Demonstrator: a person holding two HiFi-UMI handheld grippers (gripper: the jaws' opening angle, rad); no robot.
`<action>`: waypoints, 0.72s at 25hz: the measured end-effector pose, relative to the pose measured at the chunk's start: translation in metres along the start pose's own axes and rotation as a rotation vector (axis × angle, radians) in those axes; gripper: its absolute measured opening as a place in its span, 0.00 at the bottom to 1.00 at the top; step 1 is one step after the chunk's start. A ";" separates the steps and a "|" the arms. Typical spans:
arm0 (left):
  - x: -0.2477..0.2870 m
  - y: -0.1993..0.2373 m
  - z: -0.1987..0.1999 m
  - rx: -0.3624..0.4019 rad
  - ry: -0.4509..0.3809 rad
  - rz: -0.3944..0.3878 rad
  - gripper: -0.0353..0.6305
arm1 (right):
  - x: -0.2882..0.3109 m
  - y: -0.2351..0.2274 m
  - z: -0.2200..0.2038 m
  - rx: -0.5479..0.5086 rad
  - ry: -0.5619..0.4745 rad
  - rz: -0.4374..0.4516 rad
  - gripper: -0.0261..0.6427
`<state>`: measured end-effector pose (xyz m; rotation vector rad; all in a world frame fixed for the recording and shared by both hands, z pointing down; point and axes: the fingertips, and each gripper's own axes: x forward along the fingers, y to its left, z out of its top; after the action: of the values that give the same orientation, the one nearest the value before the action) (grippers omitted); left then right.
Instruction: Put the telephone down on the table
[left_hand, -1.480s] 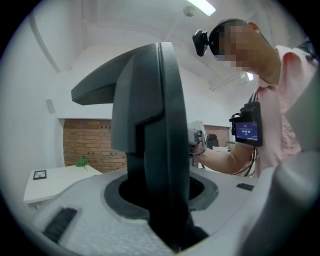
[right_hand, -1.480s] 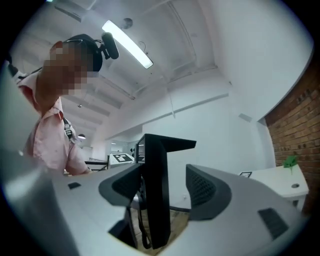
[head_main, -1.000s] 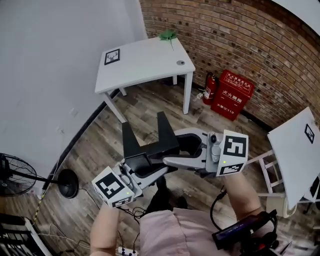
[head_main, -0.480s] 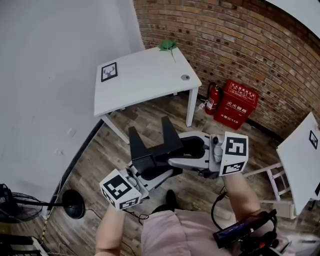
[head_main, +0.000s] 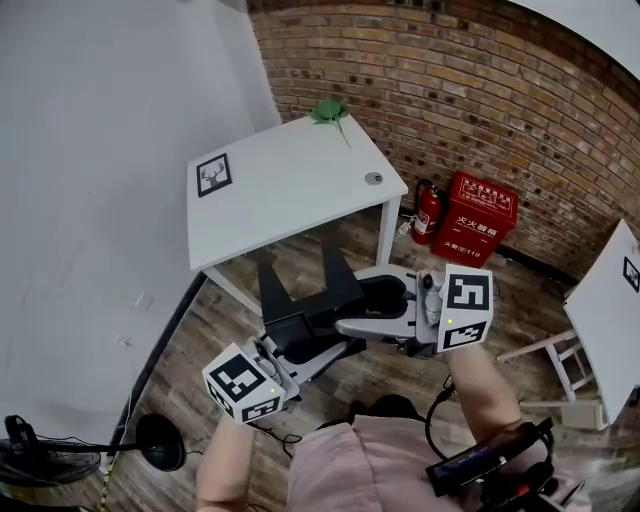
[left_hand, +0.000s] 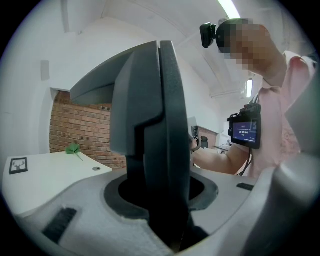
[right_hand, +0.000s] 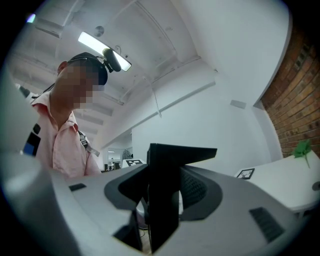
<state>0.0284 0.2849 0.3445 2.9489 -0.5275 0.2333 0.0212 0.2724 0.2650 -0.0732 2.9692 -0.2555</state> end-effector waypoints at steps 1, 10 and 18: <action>0.000 0.005 -0.002 -0.004 0.002 -0.005 0.31 | 0.002 -0.005 -0.002 0.005 0.002 -0.004 0.31; 0.022 0.052 -0.023 -0.080 0.019 -0.036 0.31 | 0.001 -0.063 -0.023 0.076 0.018 -0.037 0.32; 0.060 0.133 -0.025 -0.128 0.032 -0.028 0.31 | -0.002 -0.156 -0.027 0.125 0.025 -0.035 0.31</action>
<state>0.0333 0.1453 0.3934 2.8215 -0.4780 0.2341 0.0242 0.1235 0.3188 -0.1082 2.9707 -0.4495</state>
